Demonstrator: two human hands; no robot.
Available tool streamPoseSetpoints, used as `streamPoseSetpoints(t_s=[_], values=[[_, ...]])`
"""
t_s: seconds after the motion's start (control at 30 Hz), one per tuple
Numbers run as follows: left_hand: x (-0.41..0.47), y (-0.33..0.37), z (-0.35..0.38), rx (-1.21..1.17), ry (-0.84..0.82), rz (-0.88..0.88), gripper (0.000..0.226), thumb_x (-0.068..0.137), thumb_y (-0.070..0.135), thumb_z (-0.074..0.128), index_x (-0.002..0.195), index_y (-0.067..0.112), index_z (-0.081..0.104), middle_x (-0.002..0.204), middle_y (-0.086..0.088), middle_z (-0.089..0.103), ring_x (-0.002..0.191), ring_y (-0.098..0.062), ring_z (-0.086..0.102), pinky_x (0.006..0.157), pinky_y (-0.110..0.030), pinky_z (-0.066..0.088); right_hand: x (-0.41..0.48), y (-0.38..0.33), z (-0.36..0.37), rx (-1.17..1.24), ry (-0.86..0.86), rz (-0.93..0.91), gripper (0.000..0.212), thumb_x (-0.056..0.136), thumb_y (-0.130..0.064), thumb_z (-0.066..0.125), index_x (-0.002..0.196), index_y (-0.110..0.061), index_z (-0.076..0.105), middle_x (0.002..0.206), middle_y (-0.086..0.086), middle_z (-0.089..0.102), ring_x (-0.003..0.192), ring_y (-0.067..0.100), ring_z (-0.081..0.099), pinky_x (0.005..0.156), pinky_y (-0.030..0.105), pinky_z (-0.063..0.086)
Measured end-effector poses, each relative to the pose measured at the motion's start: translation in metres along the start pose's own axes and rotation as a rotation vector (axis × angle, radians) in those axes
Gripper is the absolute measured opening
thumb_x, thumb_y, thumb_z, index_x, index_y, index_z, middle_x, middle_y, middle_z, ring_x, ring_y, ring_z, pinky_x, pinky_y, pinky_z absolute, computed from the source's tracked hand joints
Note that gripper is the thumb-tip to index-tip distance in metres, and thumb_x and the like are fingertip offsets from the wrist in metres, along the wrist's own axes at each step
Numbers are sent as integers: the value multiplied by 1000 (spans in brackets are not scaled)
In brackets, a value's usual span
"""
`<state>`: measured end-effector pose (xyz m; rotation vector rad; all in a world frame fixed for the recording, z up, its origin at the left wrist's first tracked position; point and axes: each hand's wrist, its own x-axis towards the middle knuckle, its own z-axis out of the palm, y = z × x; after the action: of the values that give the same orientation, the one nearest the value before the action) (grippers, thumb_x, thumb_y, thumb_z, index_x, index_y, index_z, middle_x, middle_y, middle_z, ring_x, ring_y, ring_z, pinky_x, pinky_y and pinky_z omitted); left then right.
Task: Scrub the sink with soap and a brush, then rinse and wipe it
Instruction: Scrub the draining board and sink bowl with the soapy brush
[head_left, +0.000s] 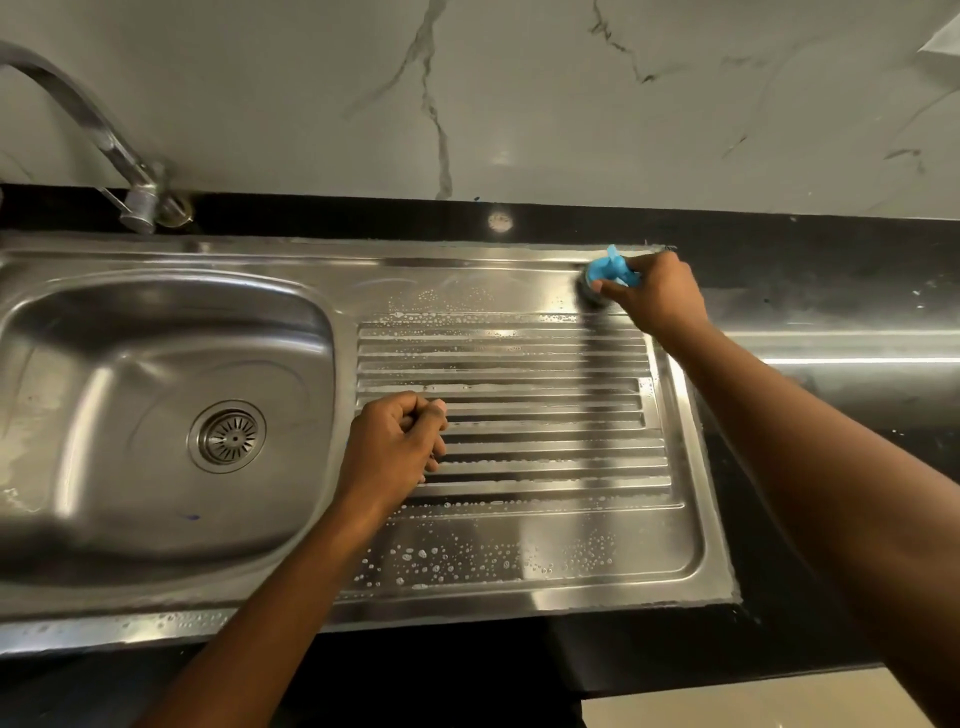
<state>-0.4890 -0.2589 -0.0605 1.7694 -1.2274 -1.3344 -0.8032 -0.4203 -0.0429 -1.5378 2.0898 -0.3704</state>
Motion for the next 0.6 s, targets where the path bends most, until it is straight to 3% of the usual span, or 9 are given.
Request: streamPoseSetpoints(t_s=[0.17, 0.37, 0.6], values=[[2, 0, 1, -14, -17, -16, 29, 105, 27, 62, 84, 11, 73, 68, -6, 74, 56, -19, 68, 53, -31, 54, -29, 6, 5, -56, -100, -77, 61, 88, -51, 77, 136, -16, 67, 118, 6, 74, 95, 17, 68, 87, 37, 59], [6, 2, 2, -11, -37, 2, 30, 106, 28, 62, 83, 12, 73, 68, -6, 74, 55, -19, 69, 53, -29, 54, -31, 47, -20, -111, 14, 19, 67, 85, -59, 76, 137, -18, 66, 120, 4, 74, 95, 16, 70, 85, 42, 61], [3, -3, -14, -21, -2, -8, 29, 105, 29, 62, 83, 13, 73, 68, -5, 74, 55, -18, 69, 53, -30, 55, -4, -2, 6, -13, 104, 78, 63, 90, -51, 76, 138, -14, 63, 124, 3, 72, 100, 18, 67, 84, 36, 54]])
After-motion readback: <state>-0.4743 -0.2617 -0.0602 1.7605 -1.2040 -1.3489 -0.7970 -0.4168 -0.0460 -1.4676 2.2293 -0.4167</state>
